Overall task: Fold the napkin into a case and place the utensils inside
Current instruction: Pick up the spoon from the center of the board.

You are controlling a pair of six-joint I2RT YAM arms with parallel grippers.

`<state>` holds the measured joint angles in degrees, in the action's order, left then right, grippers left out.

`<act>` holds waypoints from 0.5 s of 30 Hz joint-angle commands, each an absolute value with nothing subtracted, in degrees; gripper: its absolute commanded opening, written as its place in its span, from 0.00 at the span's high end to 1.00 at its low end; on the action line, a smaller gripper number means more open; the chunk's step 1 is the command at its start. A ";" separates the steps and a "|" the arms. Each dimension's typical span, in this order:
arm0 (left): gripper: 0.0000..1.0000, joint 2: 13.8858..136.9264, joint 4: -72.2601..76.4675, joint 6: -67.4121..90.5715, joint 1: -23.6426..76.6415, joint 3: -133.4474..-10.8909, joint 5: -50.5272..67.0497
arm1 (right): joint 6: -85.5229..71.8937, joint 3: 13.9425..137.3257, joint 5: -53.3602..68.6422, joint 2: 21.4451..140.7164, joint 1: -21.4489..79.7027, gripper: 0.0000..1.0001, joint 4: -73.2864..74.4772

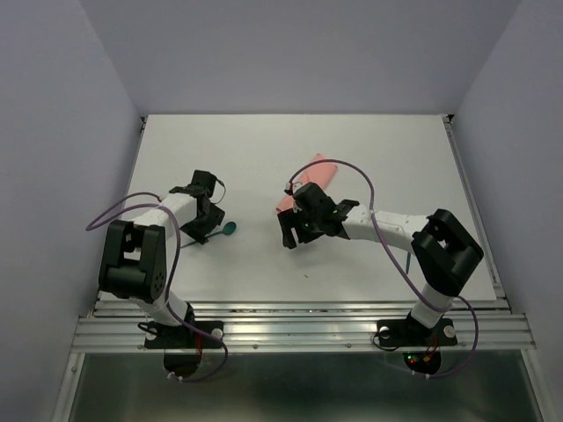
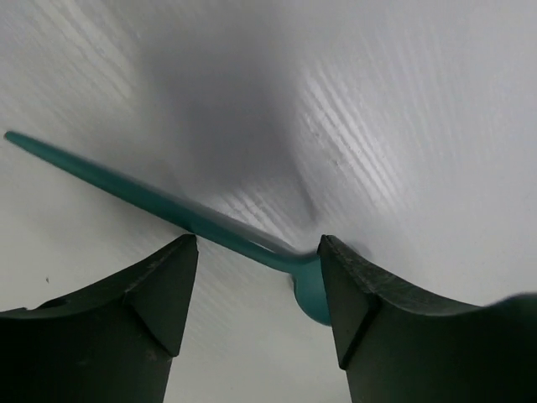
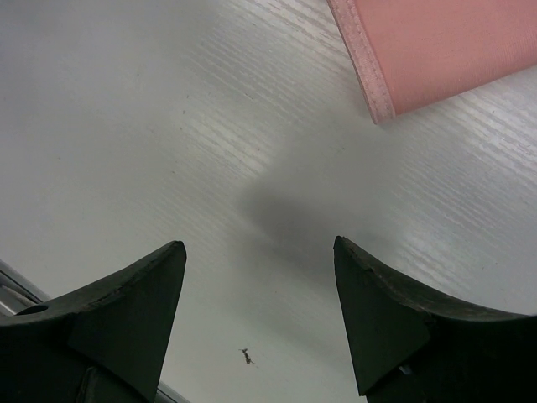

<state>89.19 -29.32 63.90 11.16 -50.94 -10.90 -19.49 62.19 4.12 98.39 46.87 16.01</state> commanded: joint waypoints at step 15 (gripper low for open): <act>0.42 103.96 -25.04 30.95 18.79 -70.20 -15.55 | -22.31 61.44 -1.65 95.54 46.85 0.23 14.68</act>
<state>101.51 -23.64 41.65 14.70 -63.77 -13.76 -19.94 62.13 3.79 98.39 46.87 16.05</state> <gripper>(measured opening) 0.571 0.766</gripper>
